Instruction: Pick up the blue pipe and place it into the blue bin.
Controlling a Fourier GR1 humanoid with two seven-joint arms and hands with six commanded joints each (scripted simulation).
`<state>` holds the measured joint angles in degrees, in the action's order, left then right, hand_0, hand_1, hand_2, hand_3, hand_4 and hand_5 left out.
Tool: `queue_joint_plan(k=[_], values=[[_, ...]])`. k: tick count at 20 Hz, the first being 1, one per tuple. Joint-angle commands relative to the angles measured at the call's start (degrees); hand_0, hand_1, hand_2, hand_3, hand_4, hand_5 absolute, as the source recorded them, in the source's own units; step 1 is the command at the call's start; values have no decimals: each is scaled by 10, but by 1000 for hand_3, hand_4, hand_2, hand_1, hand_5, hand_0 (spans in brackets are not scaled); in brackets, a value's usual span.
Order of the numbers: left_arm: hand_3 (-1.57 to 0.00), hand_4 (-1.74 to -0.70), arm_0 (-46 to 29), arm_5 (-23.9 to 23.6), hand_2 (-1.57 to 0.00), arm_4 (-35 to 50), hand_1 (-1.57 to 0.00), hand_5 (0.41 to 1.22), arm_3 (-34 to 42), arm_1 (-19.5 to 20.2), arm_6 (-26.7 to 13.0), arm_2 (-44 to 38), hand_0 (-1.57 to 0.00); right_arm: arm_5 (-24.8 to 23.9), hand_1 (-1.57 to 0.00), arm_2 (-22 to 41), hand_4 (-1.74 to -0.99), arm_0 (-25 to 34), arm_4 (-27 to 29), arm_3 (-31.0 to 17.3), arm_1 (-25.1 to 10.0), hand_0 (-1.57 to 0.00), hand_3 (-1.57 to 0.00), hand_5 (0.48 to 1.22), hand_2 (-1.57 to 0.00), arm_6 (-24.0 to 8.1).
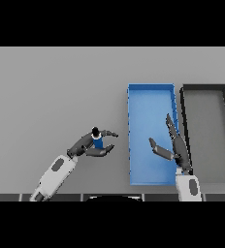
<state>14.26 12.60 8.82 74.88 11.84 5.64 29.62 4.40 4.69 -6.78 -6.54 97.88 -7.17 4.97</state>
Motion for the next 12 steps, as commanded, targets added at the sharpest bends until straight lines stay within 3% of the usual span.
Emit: queue_joint_plan(k=[1, 3, 5, 8, 12], values=[[-721, -1345, 0, -4, -699, 3, -592, 828, -11, -5, 0, -4, -443, -1, 1, 2, -1259, -1, -3, 0, 2, 1, 1, 602, 1, 8], [-1003, -1481, -7, -18, -1013, -3, -945, 969, -4, -18, 8, 1, -849, 2, 1, -2, -1261, -1, 2, -4, -2, 1, 1, 609, 1, 12], [-1162, -1572, -18, -19, -1214, -5, -1170, 1060, 6, -15, 17, 3, -1109, 0, 1, -2, -1259, 4, 0, -9, 0, 1, 1, 614, 1, 12], [-1307, -1649, -19, -42, -1388, -25, -1366, 1139, 11, -18, 30, 13, -1334, 3, 1, -2, -1255, 9, 1, -9, -2, 1, 1, 616, 1, 3], [-1403, -1699, -18, -48, -1496, -21, -1487, 1187, 53, -21, 58, 18, -1474, 0, 1, -3, -1244, 21, -3, -16, -4, 1, 1, 623, 1, -3]])
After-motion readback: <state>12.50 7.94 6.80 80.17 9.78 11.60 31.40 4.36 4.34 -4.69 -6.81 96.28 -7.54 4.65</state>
